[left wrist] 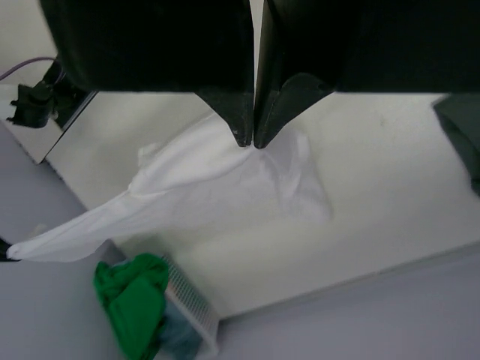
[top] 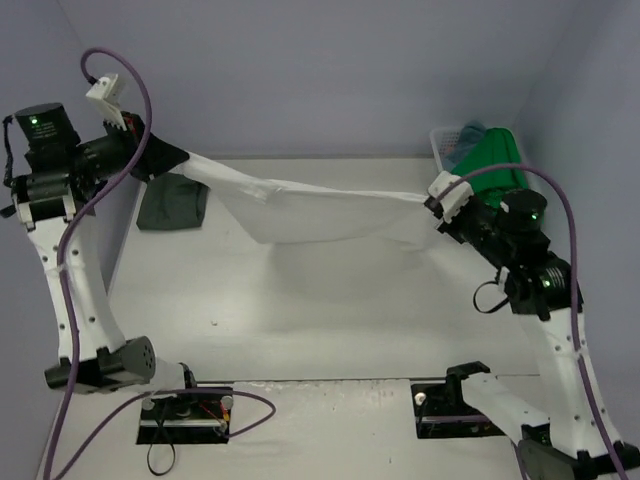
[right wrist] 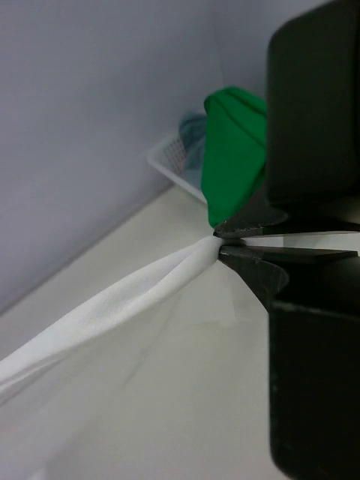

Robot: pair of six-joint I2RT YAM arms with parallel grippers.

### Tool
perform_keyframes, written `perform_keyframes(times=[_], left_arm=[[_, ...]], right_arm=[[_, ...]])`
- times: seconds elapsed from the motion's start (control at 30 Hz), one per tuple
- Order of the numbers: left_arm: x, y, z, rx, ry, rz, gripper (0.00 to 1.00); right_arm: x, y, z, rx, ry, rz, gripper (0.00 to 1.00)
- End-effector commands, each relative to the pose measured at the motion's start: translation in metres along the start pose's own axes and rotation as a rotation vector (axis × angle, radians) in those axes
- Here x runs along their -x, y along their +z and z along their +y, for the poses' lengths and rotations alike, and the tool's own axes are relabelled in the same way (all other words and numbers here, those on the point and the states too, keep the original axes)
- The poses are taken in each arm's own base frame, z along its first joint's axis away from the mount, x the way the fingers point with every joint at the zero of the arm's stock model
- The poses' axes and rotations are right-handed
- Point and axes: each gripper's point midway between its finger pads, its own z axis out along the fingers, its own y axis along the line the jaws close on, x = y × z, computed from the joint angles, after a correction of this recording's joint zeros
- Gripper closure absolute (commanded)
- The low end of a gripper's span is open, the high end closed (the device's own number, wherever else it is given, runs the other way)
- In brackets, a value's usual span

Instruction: Fold and stack the t-shirts

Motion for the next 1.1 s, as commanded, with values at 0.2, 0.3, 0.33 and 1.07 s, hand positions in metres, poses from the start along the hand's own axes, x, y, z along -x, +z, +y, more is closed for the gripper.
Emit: perform_keyframes(times=[0.2, 0.3, 0.33, 1.07], left_arm=[[0.099, -0.098, -0.171, -0.303, 0.253, -0.423, 1.00], [0.108, -0.107, -0.183, -0.311, 0.261, -0.464, 1.00], [0.108, -0.109, -0.183, -0.306, 0.265, -0.468, 1.00], [-0.085, 0.053, -0.068, -0.293, 0.152, 0.048, 1.00]], right_arm=[[0.089, -0.089, -0.056, -0.318, -0.040, -0.273, 1.00], [0.092, -0.095, -0.058, -0.331, -0.040, -0.277, 1.00], [0.093, -0.097, -0.058, -0.334, -0.041, -0.279, 1.00], [0.008, 0.017, -0.005, -0.023, 0.037, -0.079, 1.00]])
